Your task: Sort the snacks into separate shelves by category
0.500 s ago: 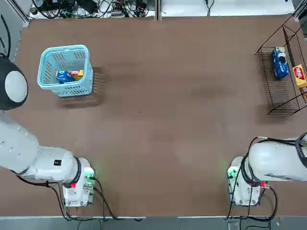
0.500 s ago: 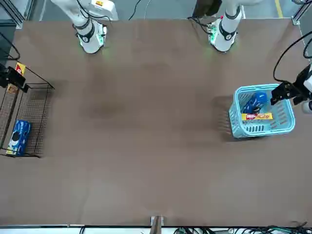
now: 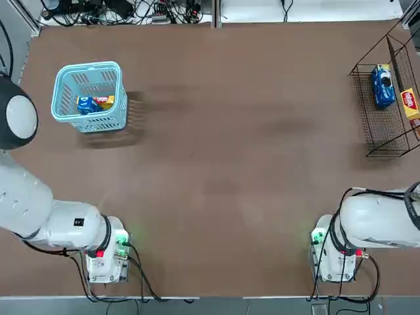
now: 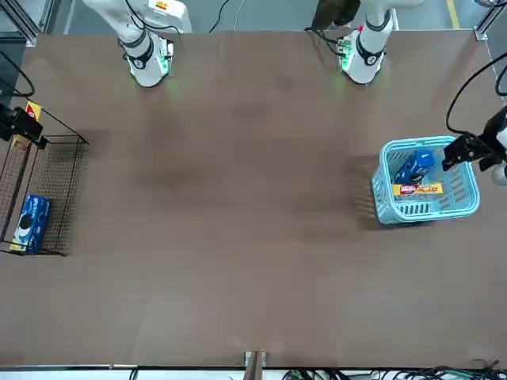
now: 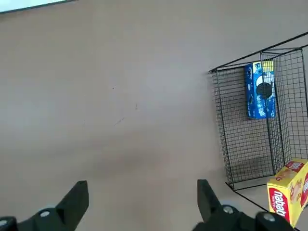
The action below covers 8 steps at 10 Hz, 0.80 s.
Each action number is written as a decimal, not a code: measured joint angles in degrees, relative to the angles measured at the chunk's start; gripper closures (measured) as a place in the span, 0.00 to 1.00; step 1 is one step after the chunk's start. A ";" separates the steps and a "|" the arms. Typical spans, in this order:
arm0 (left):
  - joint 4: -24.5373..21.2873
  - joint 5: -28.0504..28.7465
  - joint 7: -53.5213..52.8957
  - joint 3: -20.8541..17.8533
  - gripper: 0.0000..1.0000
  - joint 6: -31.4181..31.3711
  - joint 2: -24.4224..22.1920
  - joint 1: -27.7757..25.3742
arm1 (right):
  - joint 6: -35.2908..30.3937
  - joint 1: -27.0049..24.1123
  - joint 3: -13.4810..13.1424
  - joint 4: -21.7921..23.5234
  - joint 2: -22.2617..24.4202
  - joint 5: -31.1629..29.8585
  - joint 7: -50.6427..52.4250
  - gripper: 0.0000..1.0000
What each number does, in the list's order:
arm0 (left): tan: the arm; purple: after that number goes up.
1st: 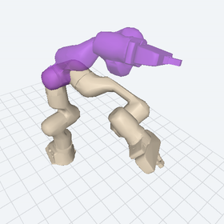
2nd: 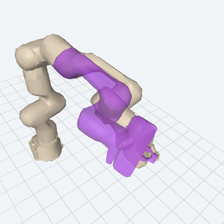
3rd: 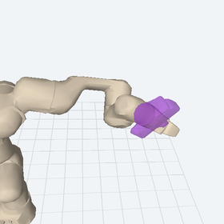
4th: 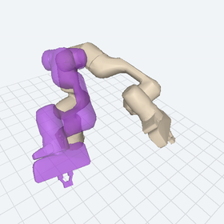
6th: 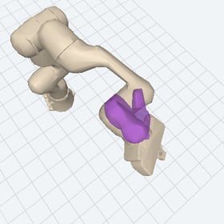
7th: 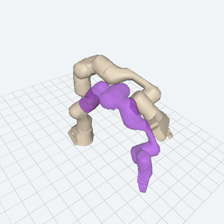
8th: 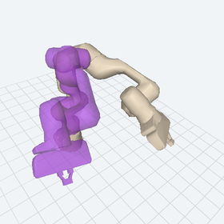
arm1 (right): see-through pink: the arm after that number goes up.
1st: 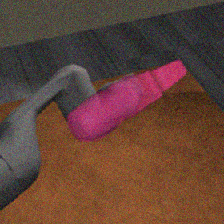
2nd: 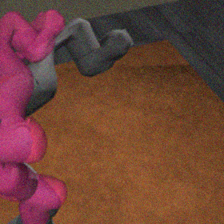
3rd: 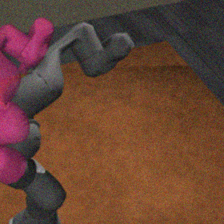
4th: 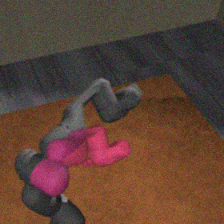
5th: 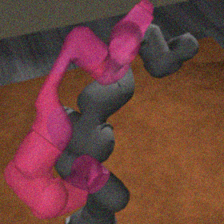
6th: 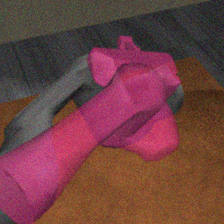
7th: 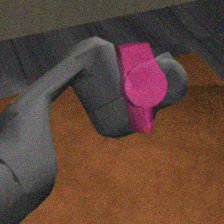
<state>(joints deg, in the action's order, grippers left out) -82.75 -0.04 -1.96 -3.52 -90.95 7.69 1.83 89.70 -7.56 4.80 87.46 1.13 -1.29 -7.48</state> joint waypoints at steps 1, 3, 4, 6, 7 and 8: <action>-0.13 -0.21 -0.42 -0.05 0.00 -0.01 0.45 -1.87 | 0.07 0.18 0.03 0.00 0.00 0.02 -0.04 0.00; -1.80 -0.61 -0.61 -0.13 0.00 -0.52 2.02 -5.13 | -0.38 1.06 0.10 0.23 -0.05 0.07 -0.12 0.00; -4.52 -0.64 -0.66 -0.15 0.00 -2.56 2.36 -5.88 | -0.60 1.54 0.14 0.46 -0.07 0.07 -0.33 0.00; -13.72 -0.64 -0.27 -0.11 0.00 -10.83 1.13 -5.99 | -0.49 1.61 0.09 0.66 -0.08 0.30 -0.71 0.00; -18.98 -0.64 0.32 -0.09 0.00 -14.56 -0.36 -5.99 | -0.32 1.54 0.00 0.67 -0.08 0.40 -0.74 0.00; -23.43 -0.64 1.18 -0.07 0.01 -16.89 -1.95 -5.98 | 0.14 1.44 -0.08 0.68 -0.08 0.43 -0.75 0.00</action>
<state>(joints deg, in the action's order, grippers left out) -106.18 -0.69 -0.78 -3.59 -107.84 5.74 -4.15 89.84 -6.12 4.72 88.14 1.05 -0.86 -8.22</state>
